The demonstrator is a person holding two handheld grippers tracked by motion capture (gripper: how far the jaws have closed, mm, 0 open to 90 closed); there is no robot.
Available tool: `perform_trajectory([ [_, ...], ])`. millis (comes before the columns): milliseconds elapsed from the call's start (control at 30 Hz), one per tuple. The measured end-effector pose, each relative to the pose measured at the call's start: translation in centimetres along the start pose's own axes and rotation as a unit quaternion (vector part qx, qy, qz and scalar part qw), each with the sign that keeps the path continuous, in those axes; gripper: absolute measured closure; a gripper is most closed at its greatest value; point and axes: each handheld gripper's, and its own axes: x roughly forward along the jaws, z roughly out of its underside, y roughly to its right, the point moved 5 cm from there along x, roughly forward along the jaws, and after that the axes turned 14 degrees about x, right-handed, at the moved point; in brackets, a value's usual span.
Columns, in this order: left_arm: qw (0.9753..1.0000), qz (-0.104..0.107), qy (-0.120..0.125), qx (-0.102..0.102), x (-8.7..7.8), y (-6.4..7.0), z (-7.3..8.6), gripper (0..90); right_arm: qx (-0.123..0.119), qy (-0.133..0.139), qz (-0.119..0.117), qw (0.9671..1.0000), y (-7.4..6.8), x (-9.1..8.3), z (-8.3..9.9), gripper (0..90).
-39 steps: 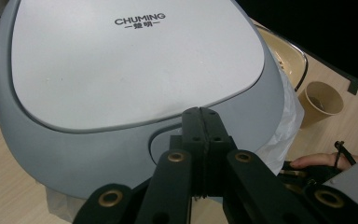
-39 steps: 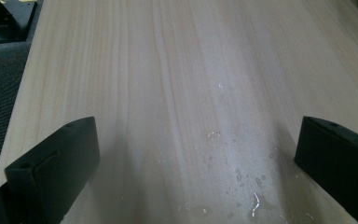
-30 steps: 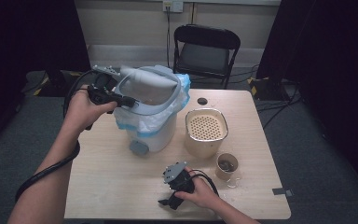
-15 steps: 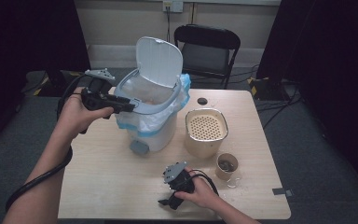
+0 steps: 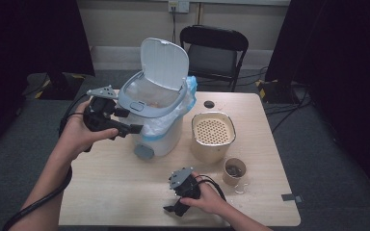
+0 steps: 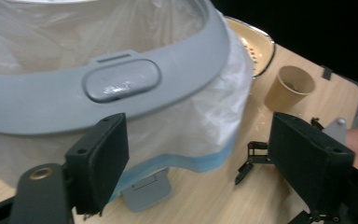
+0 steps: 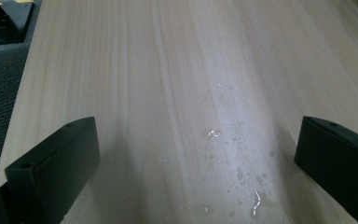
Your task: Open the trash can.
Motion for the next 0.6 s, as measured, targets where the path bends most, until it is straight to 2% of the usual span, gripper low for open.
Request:
perform_trajectory([
  [67, 1.0, 0.003, 0.004, 0.002, 0.1, 0.2, 0.3, 16.5, 0.009, 0.0, 0.0, 1.0, -0.2, -0.1, 0.1, 0.0],
  [133, 0.9998, 0.015, 0.01, 0.003, 0.6, 0.7, 1.3, 16.1, 0.009, 0.0, 0.0, 1.0, -0.2, -0.1, 0.1, 0.0],
  [167, 0.9998, 0.015, 0.01, 0.003, 0.6, 0.7, 1.3, 16.1, 0.009, 0.0, 0.0, 1.0, -0.2, -0.1, 0.1, 0.0],
  [200, 0.9998, 0.021, 0.006, 0.001, 1.1, 0.9, 2.1, 16.1, 0.008, 0.001, -0.002, 1.0, -0.2, -0.1, 0.1, 0.0],
  [300, 0.9998, 0.02, 0.003, 0.0, 1.8, 1.2, 3.2, 16.1, 0.008, 0.001, -0.003, 1.0, -0.2, -0.1, 0.1, 0.0],
  [333, 0.9997, 0.023, 0.004, -0.009, 2.0, 1.3, 3.6, 16.1, 0.008, 0.001, -0.003, 1.0, -0.2, -0.1, 0.1, 0.0],
  [400, 0.9998, 0.021, -0.003, 0.0, 2.5, 1.5, 4.4, 16.1, 0.005, 0.003, -0.003, 1.0, -0.3, -0.1, 0.2, 0.0],
  [500, 0.9997, 0.024, -0.005, -0.004, 2.9, 1.9, 5.0, 16.1, 0.007, 0.001, -0.004, 1.0, -0.3, -0.2, 0.2, 0.0],
  [600, 0.9994, 0.029, -0.016, -0.006, 4.0, 2.5, 6.6, 16.1, 0.006, -0.004, -0.006, 1.0, -0.3, -0.5, 0.3, 3.4],
])
